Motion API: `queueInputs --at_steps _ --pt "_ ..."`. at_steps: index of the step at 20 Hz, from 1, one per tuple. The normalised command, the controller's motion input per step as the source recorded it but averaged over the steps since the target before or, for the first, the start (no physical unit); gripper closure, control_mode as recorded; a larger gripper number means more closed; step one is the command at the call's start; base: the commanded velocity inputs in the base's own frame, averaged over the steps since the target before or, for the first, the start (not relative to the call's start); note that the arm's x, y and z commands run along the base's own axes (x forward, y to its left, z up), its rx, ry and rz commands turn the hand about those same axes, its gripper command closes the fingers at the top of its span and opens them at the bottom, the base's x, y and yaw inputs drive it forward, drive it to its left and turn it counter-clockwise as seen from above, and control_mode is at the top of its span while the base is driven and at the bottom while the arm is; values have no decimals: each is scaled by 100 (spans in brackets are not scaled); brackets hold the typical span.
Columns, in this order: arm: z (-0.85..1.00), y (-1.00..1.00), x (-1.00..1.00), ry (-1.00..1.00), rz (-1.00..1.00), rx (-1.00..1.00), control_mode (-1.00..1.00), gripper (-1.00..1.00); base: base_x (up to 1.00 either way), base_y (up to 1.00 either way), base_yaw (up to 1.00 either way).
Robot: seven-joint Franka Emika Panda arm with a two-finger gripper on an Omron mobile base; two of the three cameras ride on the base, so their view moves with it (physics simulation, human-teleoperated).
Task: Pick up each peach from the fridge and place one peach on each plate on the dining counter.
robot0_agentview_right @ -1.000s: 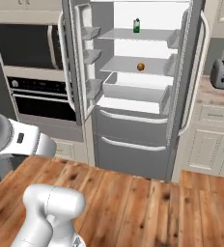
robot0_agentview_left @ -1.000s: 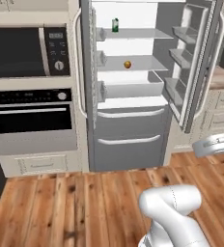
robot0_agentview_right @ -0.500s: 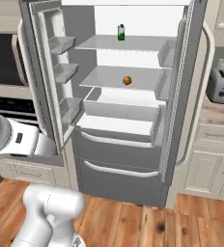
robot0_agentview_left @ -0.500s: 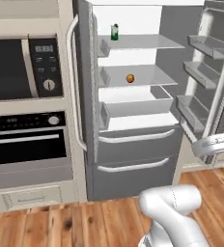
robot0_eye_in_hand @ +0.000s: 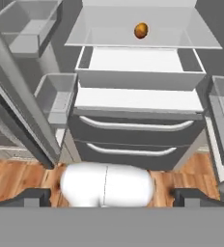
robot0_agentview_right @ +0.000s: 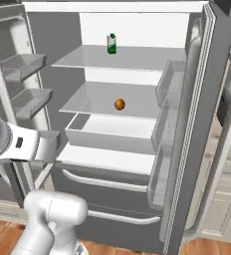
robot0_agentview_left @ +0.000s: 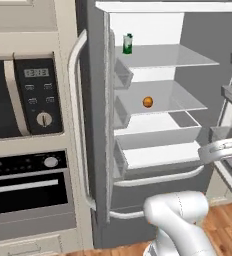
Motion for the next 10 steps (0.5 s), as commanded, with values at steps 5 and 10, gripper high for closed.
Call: queueInputs --at_steps 5,10 --pt "0 0 0 0 0 0 100 -100 100 -2 0" --pt "0 0 0 0 0 0 100 -100 100 -1 0"
